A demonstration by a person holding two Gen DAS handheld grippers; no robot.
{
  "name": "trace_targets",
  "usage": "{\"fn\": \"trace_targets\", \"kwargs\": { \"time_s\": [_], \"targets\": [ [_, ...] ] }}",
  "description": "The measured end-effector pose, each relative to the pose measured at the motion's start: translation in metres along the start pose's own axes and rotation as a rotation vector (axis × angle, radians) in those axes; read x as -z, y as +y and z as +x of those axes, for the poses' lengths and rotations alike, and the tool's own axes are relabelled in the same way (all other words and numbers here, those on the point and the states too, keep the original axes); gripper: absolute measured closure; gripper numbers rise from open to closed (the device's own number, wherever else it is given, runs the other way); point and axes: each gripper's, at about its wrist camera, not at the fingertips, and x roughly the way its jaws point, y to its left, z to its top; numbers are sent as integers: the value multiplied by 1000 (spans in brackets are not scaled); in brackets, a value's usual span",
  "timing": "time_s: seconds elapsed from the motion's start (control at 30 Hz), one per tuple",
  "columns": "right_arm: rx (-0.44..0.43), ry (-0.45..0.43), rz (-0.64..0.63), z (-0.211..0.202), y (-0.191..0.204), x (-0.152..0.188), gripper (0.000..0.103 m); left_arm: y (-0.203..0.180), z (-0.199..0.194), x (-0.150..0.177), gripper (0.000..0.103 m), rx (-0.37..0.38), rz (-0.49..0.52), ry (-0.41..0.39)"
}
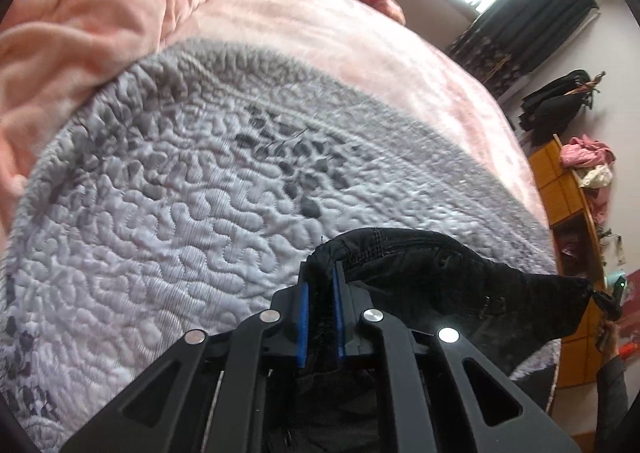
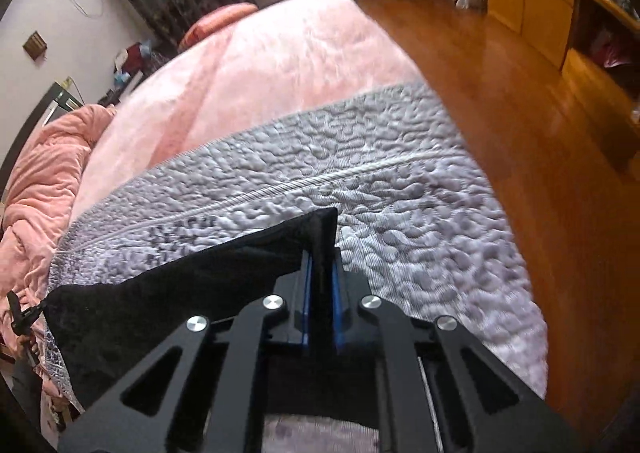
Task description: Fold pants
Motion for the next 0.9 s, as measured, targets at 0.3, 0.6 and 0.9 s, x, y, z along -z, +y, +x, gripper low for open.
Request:
{"fn": "trace_targets", "kwargs": {
  "time_s": [0.3, 0.6, 0.9],
  "targets": [
    [13, -132, 67, -100, -16, 82, 96, -13, -80, 39, 94, 93, 19, -86],
    [20, -193, 142, -141, -42, 184, 96, -4, -125, 91, 93, 138, 5, -121],
    [17, -213, 174, -166, -49, 248, 95, 14, -137, 136, 93, 157, -35, -125]
  ]
}}
